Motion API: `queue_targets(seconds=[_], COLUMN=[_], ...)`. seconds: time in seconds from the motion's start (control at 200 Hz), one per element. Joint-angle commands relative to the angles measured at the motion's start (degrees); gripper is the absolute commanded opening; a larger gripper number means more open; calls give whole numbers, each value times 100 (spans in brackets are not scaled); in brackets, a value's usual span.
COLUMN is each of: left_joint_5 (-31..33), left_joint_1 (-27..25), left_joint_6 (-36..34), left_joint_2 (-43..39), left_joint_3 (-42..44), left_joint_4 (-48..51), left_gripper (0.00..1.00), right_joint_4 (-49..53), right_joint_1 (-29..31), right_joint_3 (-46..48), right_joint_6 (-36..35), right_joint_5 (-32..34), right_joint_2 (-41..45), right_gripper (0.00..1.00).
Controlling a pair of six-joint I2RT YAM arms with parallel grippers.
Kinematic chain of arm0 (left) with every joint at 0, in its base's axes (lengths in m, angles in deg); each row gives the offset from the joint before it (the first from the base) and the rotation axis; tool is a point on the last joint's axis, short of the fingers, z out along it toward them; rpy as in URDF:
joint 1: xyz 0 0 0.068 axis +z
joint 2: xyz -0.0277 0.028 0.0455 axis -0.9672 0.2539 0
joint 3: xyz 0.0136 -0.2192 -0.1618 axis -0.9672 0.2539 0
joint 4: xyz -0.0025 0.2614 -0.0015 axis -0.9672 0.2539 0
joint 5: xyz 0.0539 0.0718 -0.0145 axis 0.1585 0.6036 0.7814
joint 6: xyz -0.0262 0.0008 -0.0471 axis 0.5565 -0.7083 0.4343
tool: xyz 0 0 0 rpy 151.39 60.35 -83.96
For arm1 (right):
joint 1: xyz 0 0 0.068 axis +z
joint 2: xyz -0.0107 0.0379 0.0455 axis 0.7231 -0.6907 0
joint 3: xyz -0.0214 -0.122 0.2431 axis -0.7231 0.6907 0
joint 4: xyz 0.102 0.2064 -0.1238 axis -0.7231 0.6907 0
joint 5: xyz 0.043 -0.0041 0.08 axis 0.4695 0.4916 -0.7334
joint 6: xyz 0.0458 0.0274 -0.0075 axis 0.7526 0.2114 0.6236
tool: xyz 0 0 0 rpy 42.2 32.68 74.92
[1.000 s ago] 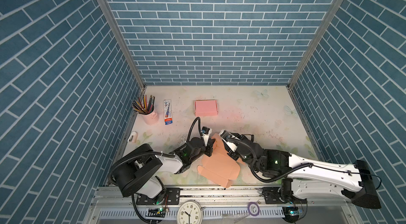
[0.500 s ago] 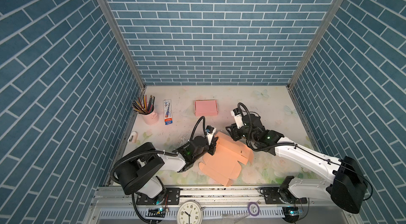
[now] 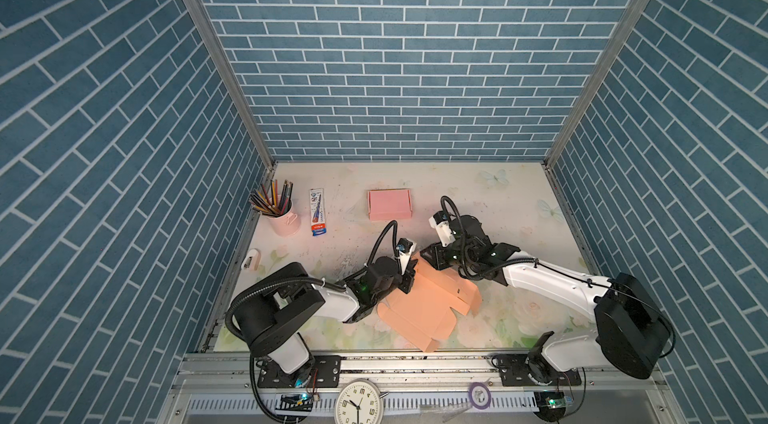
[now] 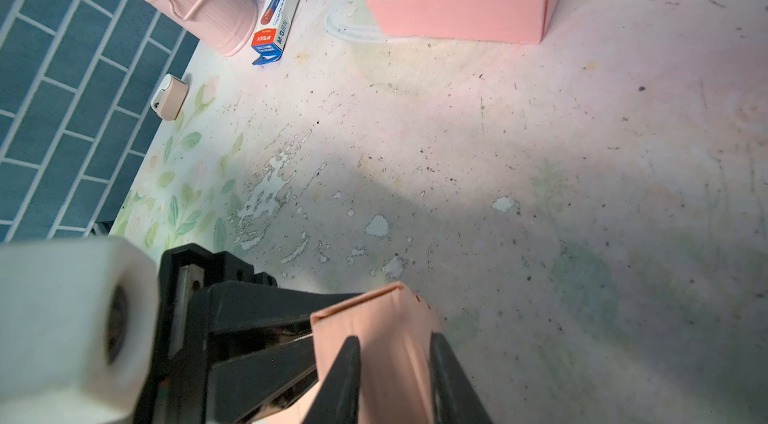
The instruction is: Fold the paper box
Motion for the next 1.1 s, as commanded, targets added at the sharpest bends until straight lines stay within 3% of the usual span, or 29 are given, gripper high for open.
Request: queue_targets(seconds=[0.0, 0.32, 1.095], left_joint_5=[158, 521, 792], left_joint_1=[-48, -87, -301], left_joint_6=[-59, -15, 247], left_joint_2=[123, 215, 41], left_joint_3=[-43, 36, 627], left_joint_4=[-298, -338, -517], left_gripper=[11, 13, 21], right_joint_4=[63, -153, -10], right_joint_1=[-19, 3, 126], right_joint_3=[186, 440, 613], right_joint_6=[293, 478, 577], right_joint_5=[-313, -656, -479], right_joint_2=[-133, -202, -17], right_gripper=[28, 24, 22])
